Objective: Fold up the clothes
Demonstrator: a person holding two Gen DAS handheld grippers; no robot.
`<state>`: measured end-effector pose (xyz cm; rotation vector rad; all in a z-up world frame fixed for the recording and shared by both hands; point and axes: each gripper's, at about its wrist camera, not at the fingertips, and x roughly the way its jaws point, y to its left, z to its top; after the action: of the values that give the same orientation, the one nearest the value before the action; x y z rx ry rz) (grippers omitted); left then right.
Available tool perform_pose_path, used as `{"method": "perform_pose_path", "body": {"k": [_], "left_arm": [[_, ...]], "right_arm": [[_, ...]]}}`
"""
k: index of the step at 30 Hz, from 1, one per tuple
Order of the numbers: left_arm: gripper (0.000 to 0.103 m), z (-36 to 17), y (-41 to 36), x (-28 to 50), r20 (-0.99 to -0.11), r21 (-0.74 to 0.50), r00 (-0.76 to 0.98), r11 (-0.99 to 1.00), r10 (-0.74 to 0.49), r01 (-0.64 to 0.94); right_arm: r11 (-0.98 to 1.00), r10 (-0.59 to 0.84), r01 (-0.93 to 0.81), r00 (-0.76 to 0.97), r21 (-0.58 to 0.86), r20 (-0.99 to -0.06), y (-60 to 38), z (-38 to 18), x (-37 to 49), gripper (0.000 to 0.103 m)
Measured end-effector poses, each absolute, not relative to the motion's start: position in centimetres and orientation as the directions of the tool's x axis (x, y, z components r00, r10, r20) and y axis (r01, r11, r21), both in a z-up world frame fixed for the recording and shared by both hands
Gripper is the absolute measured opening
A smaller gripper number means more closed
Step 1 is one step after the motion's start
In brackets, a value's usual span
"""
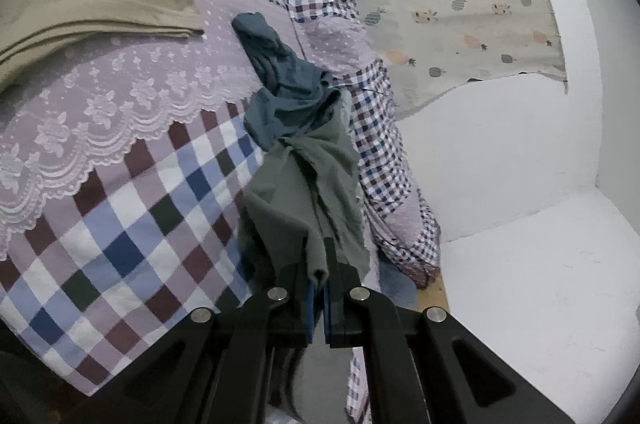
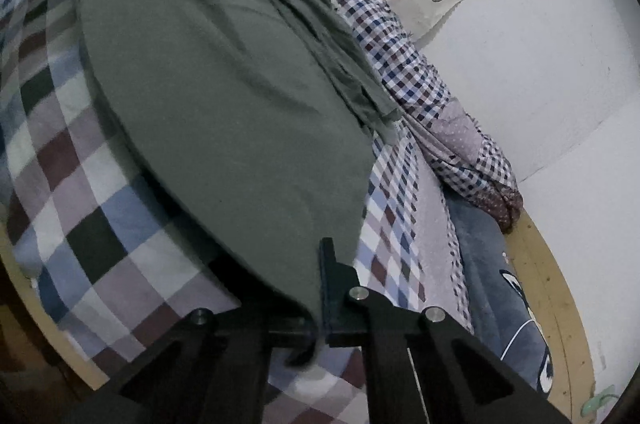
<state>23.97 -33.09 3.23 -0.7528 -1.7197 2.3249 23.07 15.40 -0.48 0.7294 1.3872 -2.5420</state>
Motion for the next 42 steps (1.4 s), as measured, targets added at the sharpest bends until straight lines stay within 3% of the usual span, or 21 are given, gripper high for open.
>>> {"method": "perform_pose_path", "body": {"k": [9,16,26,37,42], "left_arm": [[0.001,5.3,-31.9,25.2,-0.339,-0.892,-0.84,-0.427,0.424,0.144],[0.001,10.9,-31.0,28.9,-0.266,-0.889,-0.835,-0.458,0.482,0.019],[0.001,18.3,-30.2,34.6,-0.182,-0.871,-0.806,-0.472,0.563,-0.133],[0.001,24.6,-30.1,40.9,-0.132,-0.829,-0.786,-0.502,0.604,-0.246],[0.001,28.0,-29.6,43.9,-0.069,-0.794,-0.783,-0.509,0.618,-0.332]], "right_arm": [[-0.62,0.043,0.299,-0.91,-0.725,-0.412,18.6,8.4,24.6,0.0],[-0.654,0.023,0.248,-0.938,-0.715,-0.346,21.1,17.4,26.9,0.0],[-0.664,0.0,0.311,-0.91,-0.68,-0.416,23.0,23.1,34.4,0.0],[-0.677,-0.092,0.366,-0.903,-0.639,-0.42,25.1,27.8,41.5,0.0],[-0.688,-0.167,0.397,-0.901,-0.607,-0.4,26.0,30.7,45.1,0.0]]}}
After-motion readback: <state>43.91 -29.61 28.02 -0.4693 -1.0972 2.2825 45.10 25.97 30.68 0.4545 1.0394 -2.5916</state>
